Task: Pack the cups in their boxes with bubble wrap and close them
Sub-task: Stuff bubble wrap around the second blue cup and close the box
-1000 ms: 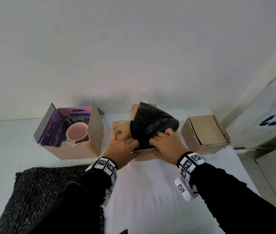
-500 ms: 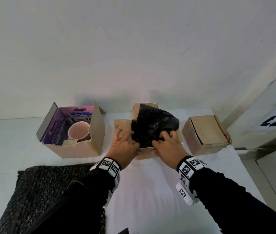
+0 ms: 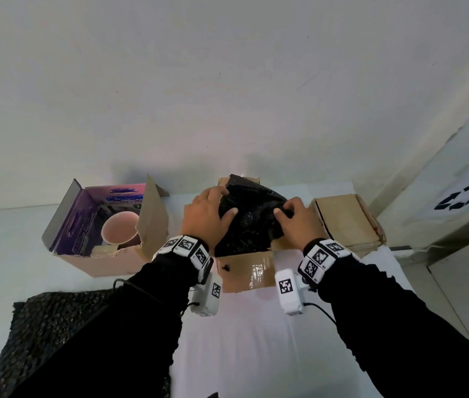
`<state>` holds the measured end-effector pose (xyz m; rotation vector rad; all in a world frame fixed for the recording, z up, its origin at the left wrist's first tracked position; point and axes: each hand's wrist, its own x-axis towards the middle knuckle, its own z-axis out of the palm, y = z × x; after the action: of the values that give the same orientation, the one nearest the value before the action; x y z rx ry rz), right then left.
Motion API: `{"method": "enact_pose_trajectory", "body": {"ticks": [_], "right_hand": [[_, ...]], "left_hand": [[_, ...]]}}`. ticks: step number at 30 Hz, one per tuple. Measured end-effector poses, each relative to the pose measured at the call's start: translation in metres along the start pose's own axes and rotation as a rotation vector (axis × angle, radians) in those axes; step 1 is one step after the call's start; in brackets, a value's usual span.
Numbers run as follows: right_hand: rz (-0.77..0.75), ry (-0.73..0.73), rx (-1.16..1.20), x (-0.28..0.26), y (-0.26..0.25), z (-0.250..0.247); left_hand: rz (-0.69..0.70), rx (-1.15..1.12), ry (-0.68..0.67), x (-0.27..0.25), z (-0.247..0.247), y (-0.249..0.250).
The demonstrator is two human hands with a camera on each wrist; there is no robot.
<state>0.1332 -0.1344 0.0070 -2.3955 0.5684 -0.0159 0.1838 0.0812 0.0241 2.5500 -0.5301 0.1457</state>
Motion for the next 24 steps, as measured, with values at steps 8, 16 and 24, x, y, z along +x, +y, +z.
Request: {"method": "enact_pose_trajectory", "body": {"ticks": [8,16,24], "right_hand": [[-0.115,0.111,-0.080,0.001,-0.007,0.005],[-0.224,0.131,0.114,-0.006,-0.023,0.000],[-0.602,0.034,-0.121,-0.003,-0.030,0.028]], "left_hand": [[-0.102,-0.141,0.017,0.014,0.012,0.004],[-0.176,-0.119,-0.025,0.017,0.007,0.008],[0.047,0.414,-0.060,-0.010,0.003,-0.021]]}}
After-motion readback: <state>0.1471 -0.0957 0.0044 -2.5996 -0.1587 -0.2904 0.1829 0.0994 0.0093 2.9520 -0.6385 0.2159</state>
